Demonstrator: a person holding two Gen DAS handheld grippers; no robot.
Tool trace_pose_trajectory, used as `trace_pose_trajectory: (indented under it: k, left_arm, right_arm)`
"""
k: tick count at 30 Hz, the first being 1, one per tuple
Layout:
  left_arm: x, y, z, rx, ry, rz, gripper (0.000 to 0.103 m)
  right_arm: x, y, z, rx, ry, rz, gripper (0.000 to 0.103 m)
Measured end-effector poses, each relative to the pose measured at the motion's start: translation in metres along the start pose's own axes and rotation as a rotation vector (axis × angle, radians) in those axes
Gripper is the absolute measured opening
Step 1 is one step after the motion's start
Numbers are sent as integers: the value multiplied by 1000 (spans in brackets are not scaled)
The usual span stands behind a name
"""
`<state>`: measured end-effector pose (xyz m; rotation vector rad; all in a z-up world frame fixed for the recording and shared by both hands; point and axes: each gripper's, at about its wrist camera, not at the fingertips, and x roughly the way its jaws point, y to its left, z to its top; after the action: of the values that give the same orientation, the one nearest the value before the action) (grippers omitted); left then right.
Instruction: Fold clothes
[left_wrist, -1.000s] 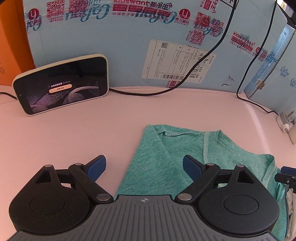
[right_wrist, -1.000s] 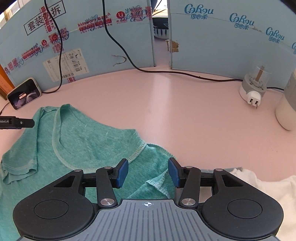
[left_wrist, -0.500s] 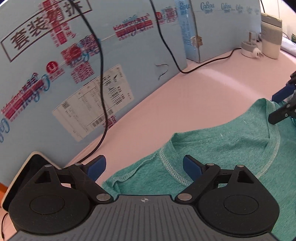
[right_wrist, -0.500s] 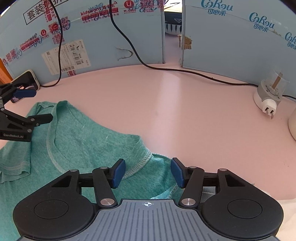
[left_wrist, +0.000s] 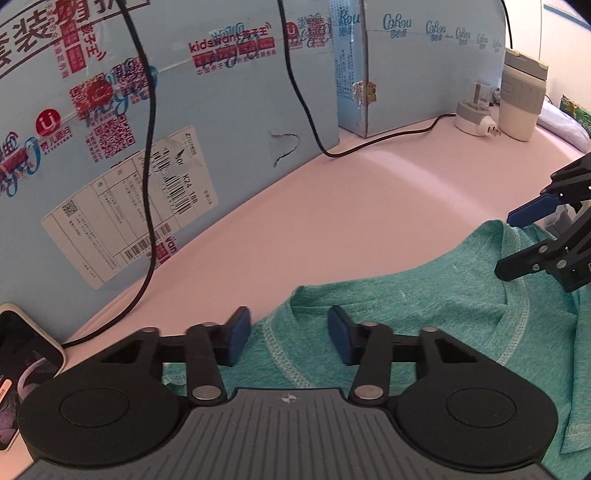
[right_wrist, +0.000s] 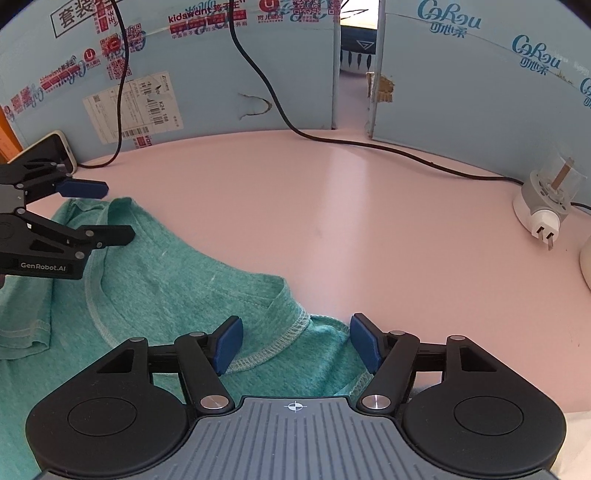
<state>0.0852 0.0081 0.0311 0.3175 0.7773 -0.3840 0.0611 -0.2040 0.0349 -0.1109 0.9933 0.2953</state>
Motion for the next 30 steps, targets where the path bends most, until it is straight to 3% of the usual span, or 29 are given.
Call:
trace_pose_trajectory:
  k: [5, 8, 12, 18, 30]
  left_arm:
    - [-1, -5, 0, -19, 5, 21, 21]
    - [0, 0, 1, -38, 18, 47, 7]
    - [3, -1, 3, -4, 26, 102, 3]
    - [10, 3, 8, 66, 22, 160, 3]
    - [42, 20, 25, 174, 37, 313, 4]
  right_arm:
    - [-2, 3, 0, -8, 3, -10, 61]
    - [-5, 2, 1, -5, 7, -15, 42]
    - [-11, 5, -1, -23, 11, -19, 7]
    - [-8, 18, 5, -77, -28, -86, 5]
    - [32, 18, 65, -109, -72, -151, 5]
